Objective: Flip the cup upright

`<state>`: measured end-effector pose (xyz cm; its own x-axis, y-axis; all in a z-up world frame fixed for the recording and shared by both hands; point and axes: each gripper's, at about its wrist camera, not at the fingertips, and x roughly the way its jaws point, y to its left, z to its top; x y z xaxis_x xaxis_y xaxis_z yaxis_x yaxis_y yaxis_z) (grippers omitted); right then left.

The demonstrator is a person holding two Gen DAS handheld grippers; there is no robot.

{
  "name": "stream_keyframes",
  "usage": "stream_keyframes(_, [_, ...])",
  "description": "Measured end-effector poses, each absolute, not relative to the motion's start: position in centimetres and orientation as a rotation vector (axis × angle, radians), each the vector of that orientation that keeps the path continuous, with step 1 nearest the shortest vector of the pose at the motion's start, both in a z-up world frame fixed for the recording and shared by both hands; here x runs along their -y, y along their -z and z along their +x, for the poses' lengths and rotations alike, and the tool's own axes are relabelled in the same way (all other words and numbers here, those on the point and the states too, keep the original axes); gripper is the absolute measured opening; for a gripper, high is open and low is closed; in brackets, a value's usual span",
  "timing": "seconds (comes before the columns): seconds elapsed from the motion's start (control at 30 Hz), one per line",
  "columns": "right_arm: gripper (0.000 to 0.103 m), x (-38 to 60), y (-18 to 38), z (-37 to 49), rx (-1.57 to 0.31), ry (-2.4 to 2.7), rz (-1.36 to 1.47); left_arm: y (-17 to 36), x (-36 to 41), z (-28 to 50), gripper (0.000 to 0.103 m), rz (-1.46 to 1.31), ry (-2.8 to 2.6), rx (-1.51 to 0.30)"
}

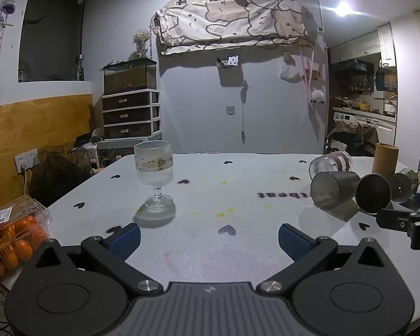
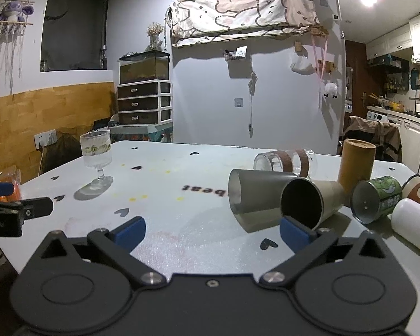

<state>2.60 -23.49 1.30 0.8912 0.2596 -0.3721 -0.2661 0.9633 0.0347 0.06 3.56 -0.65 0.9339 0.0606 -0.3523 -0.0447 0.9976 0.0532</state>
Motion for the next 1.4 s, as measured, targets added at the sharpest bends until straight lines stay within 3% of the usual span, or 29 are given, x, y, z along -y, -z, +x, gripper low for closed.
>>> stream_keyframes(1.4, [0.103, 22.67, -0.98, 2.56, -0.389, -0.282, -0.028, 0.85, -3.80, 0.19, 0.103, 0.023, -0.056, -0.383])
